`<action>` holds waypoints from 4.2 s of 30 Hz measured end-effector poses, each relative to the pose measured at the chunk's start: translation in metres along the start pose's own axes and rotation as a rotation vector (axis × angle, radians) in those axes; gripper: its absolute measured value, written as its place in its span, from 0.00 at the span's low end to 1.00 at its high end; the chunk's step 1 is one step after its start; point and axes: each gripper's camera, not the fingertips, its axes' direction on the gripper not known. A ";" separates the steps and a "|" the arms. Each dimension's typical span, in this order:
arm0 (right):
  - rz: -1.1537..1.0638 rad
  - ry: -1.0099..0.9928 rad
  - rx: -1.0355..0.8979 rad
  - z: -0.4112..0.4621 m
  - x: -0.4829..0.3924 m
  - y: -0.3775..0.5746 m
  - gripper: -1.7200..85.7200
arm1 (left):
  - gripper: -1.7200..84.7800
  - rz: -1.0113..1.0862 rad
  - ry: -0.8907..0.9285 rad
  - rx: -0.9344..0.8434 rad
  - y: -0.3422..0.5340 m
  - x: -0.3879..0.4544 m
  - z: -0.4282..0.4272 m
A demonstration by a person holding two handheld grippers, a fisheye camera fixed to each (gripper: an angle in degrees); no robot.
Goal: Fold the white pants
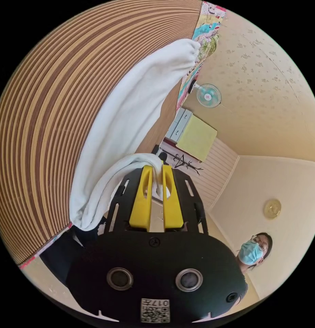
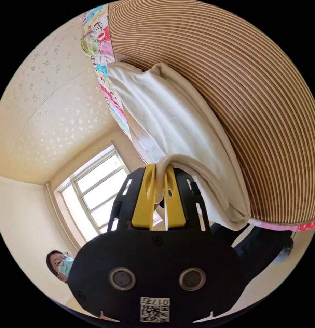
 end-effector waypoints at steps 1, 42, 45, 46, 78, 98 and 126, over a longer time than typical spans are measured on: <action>-0.017 0.006 0.013 0.004 -0.005 -0.010 0.08 | 0.08 0.001 0.001 0.018 -0.005 0.002 0.001; -0.207 0.017 -0.296 -0.012 0.131 0.134 0.07 | 0.11 0.112 -0.496 -0.370 0.098 -0.009 0.079; -0.192 -0.296 -0.320 -0.038 0.125 0.192 0.06 | 0.11 0.106 -0.326 -0.415 0.136 0.020 0.062; -0.182 -0.330 -0.322 -0.045 0.122 0.216 0.06 | 0.11 0.094 -0.282 -0.418 0.144 0.025 0.058; -0.211 -0.029 0.077 -0.051 0.148 0.310 0.20 | 0.14 -0.112 0.494 -0.019 -0.082 0.028 0.079; -0.303 0.138 0.053 0.058 0.046 0.126 0.09 | 0.08 0.377 -0.696 0.077 -0.096 -0.003 0.205; -0.300 0.125 -0.178 0.053 0.065 0.178 0.27 | 0.22 0.318 -0.579 -0.189 -0.172 -0.220 0.173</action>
